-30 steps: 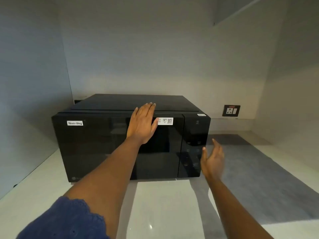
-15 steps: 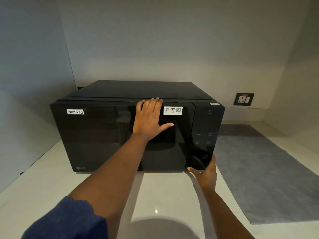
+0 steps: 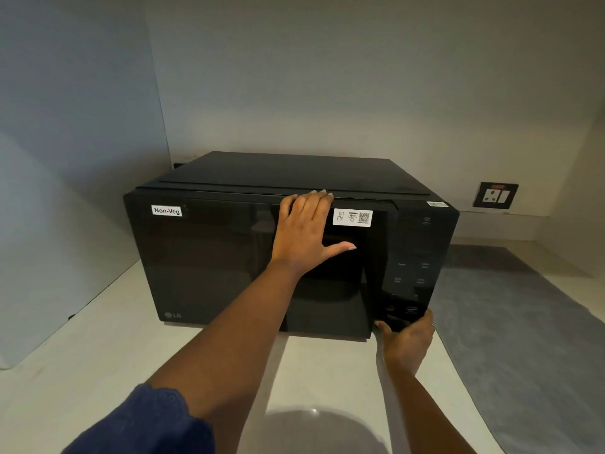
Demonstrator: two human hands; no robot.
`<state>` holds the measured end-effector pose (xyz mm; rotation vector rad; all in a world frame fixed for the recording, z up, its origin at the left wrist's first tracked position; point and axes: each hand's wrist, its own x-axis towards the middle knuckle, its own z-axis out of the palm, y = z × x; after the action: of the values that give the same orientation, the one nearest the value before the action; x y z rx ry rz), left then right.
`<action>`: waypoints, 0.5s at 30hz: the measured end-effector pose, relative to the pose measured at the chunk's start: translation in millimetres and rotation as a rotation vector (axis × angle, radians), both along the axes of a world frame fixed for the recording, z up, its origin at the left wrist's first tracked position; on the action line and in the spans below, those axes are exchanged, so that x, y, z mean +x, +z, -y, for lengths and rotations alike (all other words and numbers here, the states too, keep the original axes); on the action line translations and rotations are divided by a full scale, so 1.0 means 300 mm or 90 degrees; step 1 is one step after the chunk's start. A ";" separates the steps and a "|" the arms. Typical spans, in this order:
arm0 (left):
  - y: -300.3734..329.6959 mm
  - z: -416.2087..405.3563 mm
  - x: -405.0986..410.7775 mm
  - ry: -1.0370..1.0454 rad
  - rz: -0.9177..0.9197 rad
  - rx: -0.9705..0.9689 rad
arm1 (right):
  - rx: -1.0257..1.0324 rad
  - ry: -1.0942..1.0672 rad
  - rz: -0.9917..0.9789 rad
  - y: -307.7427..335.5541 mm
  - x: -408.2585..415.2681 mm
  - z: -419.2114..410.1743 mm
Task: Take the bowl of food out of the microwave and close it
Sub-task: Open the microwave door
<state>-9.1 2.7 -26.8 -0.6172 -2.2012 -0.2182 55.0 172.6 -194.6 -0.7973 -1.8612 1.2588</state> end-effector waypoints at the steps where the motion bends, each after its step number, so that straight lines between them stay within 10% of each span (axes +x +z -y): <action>1: 0.001 0.001 0.003 -0.006 -0.003 0.004 | 0.007 -0.003 0.006 0.003 -0.003 -0.004; 11: 0.007 0.004 0.041 0.024 0.019 -0.012 | 0.112 0.011 0.081 0.055 0.039 -0.034; 15: 0.013 0.005 0.046 0.027 0.044 -0.015 | 0.193 -0.026 -0.168 0.221 0.037 -0.034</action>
<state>4.8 1.1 -22.8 -0.5832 -2.2846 -0.1948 66.1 182.9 -128.2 -0.4791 -1.7540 0.9731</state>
